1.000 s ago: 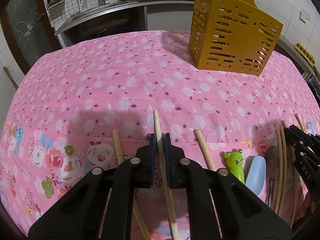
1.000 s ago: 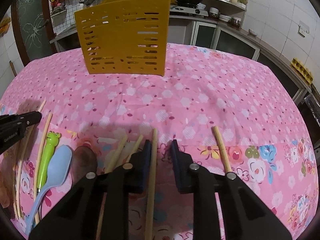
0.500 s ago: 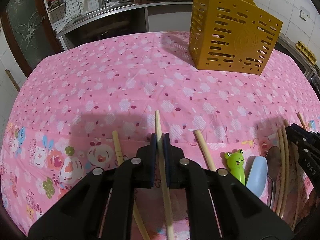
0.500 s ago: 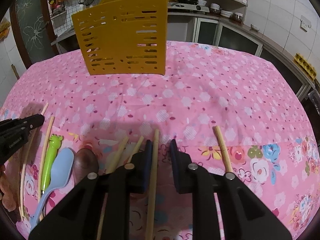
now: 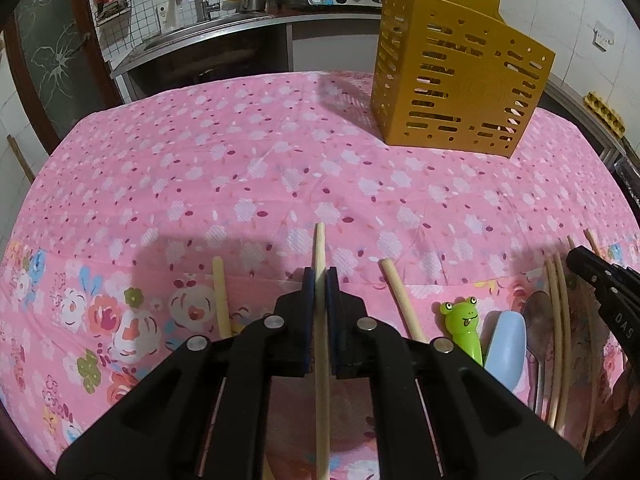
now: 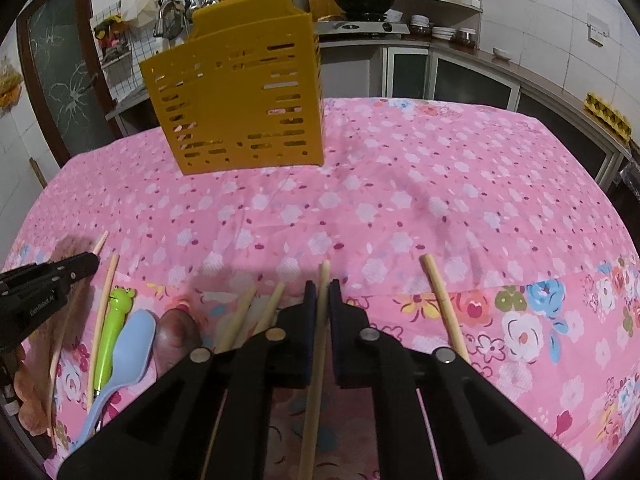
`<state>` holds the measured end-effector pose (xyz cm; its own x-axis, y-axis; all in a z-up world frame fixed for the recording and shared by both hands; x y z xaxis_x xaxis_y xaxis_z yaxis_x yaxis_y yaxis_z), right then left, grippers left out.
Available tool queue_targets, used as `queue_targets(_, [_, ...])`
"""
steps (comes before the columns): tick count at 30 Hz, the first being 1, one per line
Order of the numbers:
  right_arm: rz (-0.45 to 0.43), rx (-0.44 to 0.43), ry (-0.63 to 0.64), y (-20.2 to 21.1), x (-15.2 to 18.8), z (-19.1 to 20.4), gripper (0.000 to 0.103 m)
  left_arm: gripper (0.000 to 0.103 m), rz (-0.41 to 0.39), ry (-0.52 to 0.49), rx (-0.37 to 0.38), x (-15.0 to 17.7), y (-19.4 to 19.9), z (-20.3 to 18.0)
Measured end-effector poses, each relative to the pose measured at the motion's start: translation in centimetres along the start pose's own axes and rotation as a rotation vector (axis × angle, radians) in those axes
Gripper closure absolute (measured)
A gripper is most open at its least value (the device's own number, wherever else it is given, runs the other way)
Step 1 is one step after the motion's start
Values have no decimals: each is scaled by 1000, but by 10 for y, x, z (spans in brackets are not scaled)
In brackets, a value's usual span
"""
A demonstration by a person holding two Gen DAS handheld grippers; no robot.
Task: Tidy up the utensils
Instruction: 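Lift the left tool's chopstick toward the yellow holder while the right tool carries its chopstick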
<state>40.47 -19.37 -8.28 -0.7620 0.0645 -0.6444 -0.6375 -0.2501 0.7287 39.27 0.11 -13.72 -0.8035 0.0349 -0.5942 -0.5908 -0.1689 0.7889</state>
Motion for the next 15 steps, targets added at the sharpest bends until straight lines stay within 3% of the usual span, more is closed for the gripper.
queue_targets(15, [-70,-18,20,15,-9,6,97,99,-83,42,48,-14,25,4])
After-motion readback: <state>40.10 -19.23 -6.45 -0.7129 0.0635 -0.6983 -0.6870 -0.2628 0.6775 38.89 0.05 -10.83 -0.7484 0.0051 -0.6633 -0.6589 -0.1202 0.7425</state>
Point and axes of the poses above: each gripper's, at about its wrist camera, not at the fingertips, and y roughly against the way its jaws point, z to its left, x to its underside, the point moved 10 cm from there along -y, roughly the way its jaws point, and after that the axes turned 12 degrees about -x, right-handed, at the moved point
